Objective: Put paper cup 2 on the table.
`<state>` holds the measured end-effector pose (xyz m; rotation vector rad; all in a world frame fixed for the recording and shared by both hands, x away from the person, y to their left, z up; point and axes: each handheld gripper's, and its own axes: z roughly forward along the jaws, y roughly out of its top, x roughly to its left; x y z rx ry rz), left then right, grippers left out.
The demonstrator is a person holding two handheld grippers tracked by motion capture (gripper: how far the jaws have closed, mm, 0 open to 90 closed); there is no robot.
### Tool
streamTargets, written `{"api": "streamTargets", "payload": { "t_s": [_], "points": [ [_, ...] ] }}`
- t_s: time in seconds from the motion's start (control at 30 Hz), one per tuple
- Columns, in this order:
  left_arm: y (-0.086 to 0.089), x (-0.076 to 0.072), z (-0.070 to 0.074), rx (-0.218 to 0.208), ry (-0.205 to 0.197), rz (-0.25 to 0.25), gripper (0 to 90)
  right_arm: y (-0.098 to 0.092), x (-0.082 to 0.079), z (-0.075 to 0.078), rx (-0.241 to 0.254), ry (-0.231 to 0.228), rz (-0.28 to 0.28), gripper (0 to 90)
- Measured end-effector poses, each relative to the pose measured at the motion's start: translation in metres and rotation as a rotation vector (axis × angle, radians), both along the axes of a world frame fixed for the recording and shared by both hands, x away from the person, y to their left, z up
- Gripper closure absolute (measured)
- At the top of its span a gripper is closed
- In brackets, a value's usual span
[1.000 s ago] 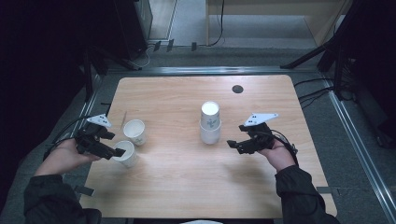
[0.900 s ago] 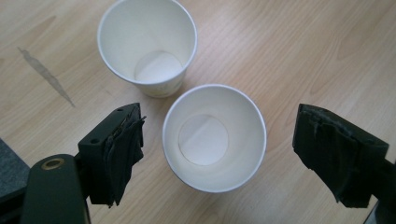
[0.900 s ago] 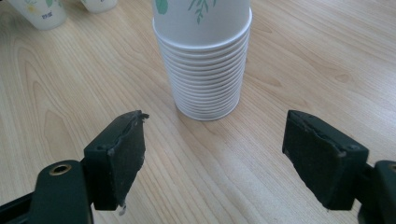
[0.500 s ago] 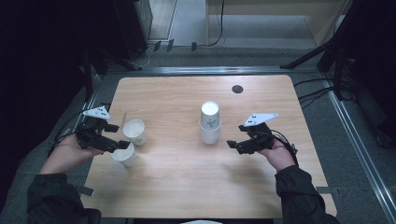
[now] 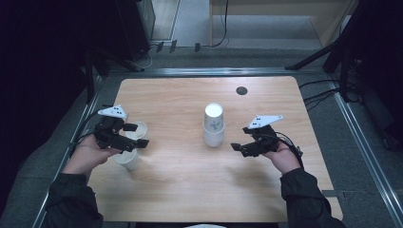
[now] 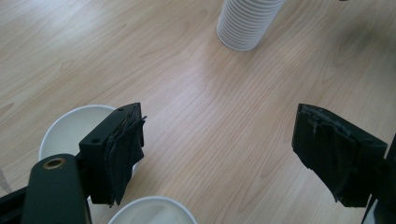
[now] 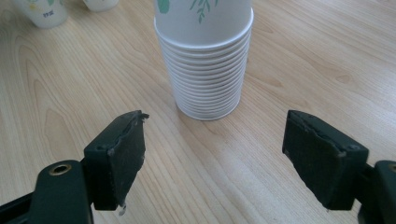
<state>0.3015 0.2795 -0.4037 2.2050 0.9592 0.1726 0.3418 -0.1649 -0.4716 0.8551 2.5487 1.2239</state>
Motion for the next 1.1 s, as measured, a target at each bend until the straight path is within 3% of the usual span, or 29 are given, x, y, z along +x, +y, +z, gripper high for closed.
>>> {"api": "streamTargets", "payload": {
  "t_s": [0.57, 0.73, 0.9, 1.1],
  "points": [
    [-0.054, 0.001, -0.017, 0.004, -0.025, -0.042, 16.9, 0.002, 0.000, -0.001, -0.005, 0.000, 0.013, 21.7],
    [-0.067, 0.003, -0.022, -0.047, -0.018, -0.061, 16.9, 0.005, 0.000, -0.002, -0.013, -0.002, 0.027, 21.7],
    [-0.080, 0.003, -0.027, -0.021, -0.051, -0.043, 16.9, 0.007, 0.000, -0.002, -0.020, -0.005, 0.038, 21.7],
    [-0.092, 0.001, -0.034, -0.018, -0.062, -0.040, 16.9, 0.011, -0.002, -0.003, -0.026, -0.005, 0.053, 21.7]
  ]
}}
